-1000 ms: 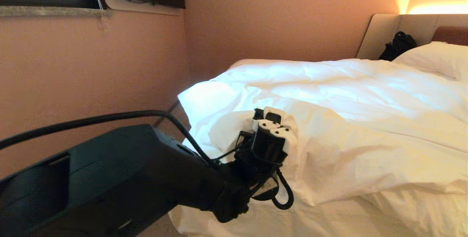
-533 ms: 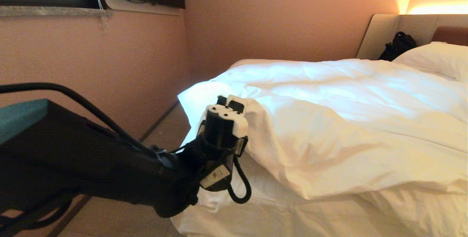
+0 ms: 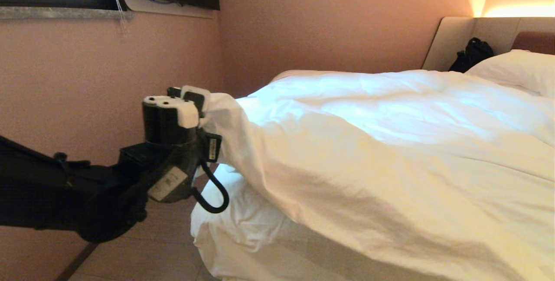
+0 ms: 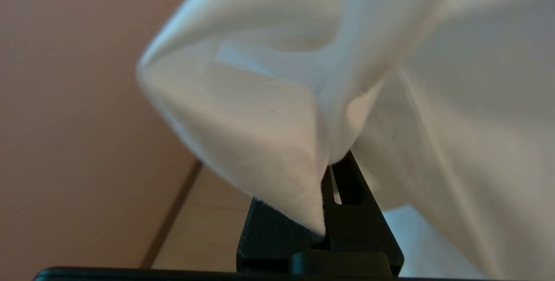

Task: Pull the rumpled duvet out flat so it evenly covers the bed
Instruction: Flatten the corners of the folded blanket

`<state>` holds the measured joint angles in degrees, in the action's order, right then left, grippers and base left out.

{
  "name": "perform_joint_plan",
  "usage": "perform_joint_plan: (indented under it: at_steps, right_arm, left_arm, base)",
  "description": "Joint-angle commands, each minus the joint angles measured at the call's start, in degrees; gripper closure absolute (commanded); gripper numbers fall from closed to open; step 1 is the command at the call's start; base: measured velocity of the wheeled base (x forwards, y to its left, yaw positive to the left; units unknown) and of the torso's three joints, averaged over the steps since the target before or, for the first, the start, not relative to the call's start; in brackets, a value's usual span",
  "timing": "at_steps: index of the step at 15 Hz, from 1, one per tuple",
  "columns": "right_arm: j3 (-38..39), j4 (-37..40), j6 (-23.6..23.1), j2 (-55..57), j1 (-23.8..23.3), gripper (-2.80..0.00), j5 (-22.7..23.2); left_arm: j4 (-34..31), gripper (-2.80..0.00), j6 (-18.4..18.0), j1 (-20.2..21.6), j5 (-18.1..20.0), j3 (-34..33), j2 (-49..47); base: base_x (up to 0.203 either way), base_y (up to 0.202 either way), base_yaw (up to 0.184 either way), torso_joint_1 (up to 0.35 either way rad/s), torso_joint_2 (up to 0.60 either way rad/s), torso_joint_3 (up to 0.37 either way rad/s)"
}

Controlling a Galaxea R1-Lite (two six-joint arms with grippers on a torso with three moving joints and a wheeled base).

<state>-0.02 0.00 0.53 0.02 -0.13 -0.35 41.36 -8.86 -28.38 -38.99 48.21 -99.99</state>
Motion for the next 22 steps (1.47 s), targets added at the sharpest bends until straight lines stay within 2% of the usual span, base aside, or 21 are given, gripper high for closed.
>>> perform_joint_plan:
  at_steps: [1,4,10,22]
  right_arm:
    - [0.0,0.0,0.0,0.0,0.0,0.00,0.0]
    - [0.0,0.0,0.0,0.0,0.0,0.00,0.0]
    - [0.0,0.0,0.0,0.0,0.0,0.00,0.0]
    - [-0.1,0.0,0.0,0.0,0.0,0.00,0.0]
  left_arm:
    - [0.2,0.00,-0.1,5.6,0.5,-2.7,5.7]
    - [0.1,0.00,-0.9,9.0,0.7,-6.0,10.6]
    - [-1.2,0.00,-3.6,9.4,0.2,-13.1,19.8]
    - [-25.0,0.00,-3.9,9.3,0.9,-19.1,43.3]
  base:
    - [0.000,0.000,0.000,0.000,0.00,0.000]
    - [0.000,0.000,0.000,0.000,0.00,0.000]
    - [0.000,0.000,0.000,0.000,0.00,0.000]
    - [0.000,0.000,0.000,0.000,0.00,0.000]
